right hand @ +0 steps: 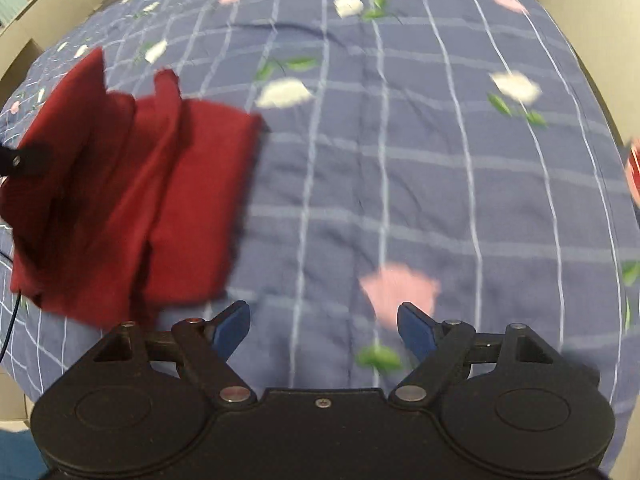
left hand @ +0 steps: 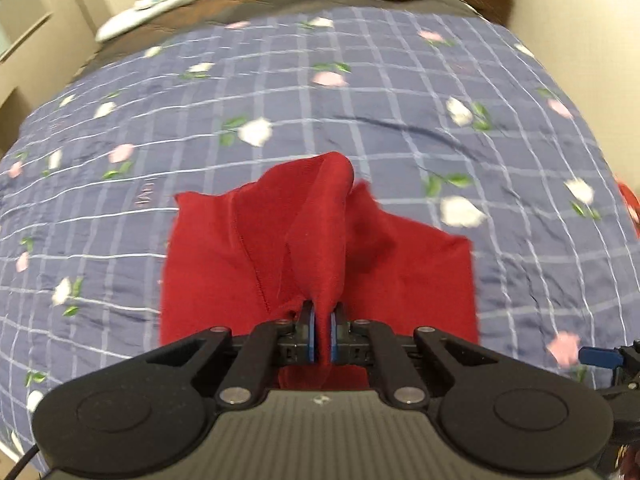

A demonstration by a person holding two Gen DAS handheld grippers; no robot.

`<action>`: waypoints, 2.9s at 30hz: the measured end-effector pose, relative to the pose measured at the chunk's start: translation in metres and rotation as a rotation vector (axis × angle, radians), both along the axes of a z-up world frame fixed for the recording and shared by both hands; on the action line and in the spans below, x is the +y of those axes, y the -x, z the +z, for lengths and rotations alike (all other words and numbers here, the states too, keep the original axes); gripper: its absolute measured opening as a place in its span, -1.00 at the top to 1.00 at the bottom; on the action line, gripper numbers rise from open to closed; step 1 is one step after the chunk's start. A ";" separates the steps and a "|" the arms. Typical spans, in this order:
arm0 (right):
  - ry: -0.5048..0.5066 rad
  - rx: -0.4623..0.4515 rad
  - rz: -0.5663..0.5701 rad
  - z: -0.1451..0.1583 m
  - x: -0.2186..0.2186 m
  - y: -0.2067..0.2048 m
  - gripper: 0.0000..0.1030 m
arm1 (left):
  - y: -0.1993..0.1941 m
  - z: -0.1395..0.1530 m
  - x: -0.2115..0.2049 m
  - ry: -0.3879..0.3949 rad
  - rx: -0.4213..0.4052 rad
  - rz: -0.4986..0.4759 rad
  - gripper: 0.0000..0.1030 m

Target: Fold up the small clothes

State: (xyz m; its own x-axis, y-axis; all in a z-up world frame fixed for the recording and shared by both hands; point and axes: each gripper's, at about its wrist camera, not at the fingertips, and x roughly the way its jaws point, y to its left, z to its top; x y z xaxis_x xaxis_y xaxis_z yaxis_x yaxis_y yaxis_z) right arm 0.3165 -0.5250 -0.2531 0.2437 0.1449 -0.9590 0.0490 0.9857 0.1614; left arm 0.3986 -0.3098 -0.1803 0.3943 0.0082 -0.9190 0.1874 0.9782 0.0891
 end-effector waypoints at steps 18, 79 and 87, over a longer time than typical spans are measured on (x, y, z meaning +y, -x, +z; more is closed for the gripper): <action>-0.006 0.035 -0.131 -0.003 -0.018 0.029 -0.65 | 0.017 -0.042 -0.069 0.013 0.134 -0.206 0.87; 0.040 0.099 -0.280 -0.021 0.092 -0.028 -0.99 | 0.021 0.066 0.145 -0.058 0.128 0.131 -0.99; 0.022 0.072 -0.327 -0.017 0.086 -0.007 -0.99 | 0.023 0.060 0.141 -0.073 0.141 0.087 -0.99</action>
